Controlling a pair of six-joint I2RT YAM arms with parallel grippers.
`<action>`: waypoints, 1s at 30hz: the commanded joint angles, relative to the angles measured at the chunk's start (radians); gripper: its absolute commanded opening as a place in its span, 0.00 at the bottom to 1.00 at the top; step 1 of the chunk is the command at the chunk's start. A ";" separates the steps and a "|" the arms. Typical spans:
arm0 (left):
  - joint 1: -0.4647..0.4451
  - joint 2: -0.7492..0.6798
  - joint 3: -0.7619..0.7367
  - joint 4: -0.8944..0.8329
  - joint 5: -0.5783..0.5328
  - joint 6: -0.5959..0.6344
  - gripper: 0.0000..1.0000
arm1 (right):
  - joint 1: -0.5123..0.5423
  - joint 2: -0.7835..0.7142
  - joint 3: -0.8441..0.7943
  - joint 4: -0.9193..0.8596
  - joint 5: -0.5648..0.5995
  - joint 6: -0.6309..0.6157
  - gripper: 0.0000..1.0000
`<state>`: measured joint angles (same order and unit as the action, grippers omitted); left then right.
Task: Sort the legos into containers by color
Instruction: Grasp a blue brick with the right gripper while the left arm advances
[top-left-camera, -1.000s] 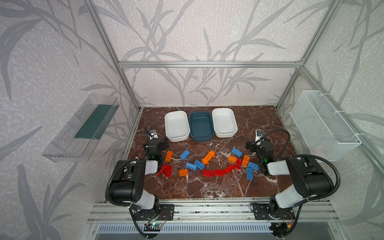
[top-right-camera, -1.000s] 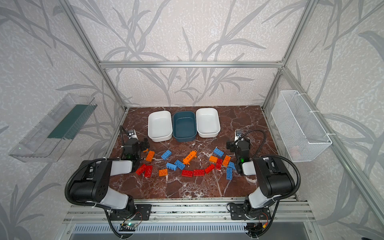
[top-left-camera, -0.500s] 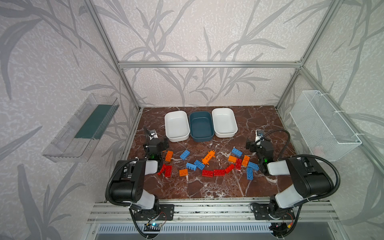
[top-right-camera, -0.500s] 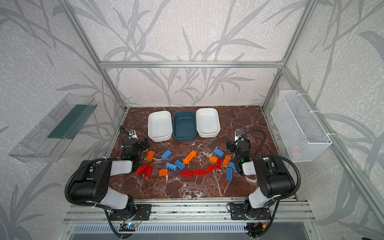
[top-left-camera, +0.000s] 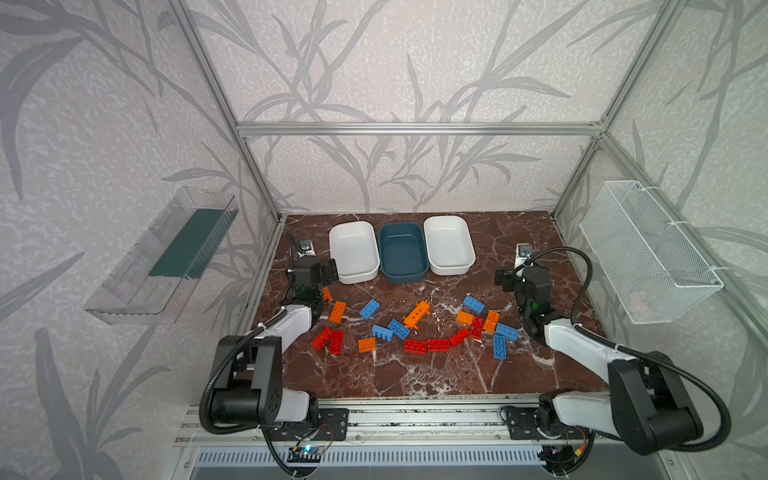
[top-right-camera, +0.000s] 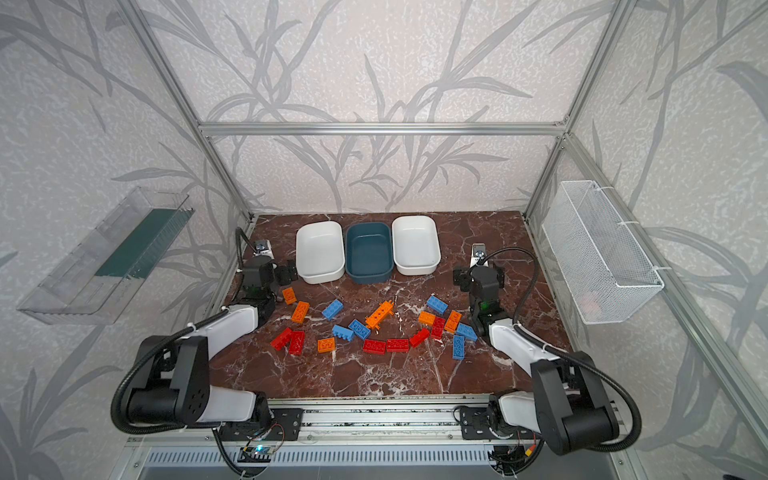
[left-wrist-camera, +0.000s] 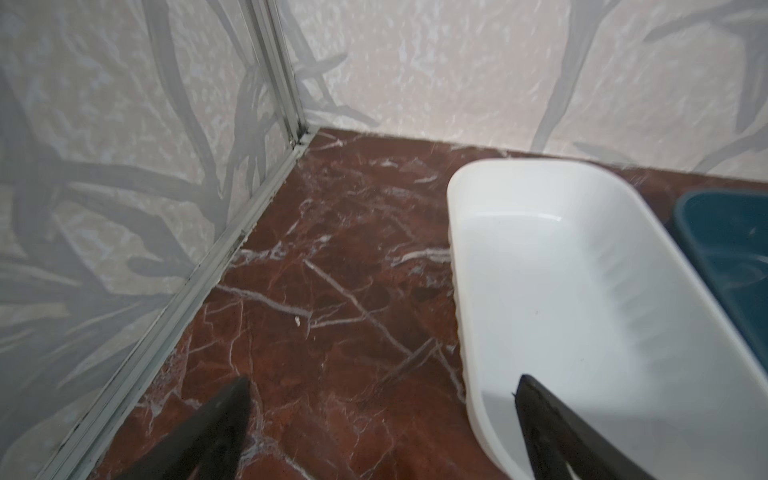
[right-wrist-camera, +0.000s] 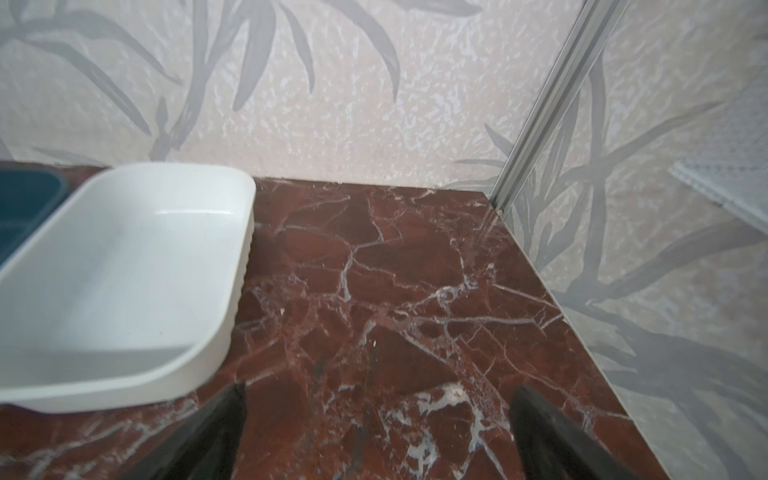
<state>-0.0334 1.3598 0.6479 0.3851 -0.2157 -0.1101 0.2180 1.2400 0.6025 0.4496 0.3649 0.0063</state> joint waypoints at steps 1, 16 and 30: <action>-0.067 -0.086 -0.014 -0.127 0.007 -0.040 0.98 | 0.028 -0.056 0.121 -0.389 0.046 0.089 0.99; -0.589 -0.460 -0.189 -0.238 -0.023 -0.141 0.98 | 0.132 0.078 0.198 -0.720 -0.322 0.237 0.82; -0.630 -0.486 -0.206 -0.270 -0.035 -0.131 0.98 | 0.149 0.253 0.263 -0.776 -0.427 0.179 0.68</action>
<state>-0.6594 0.8684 0.4458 0.1268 -0.2375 -0.2398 0.3622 1.4689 0.8234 -0.3019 -0.0406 0.2070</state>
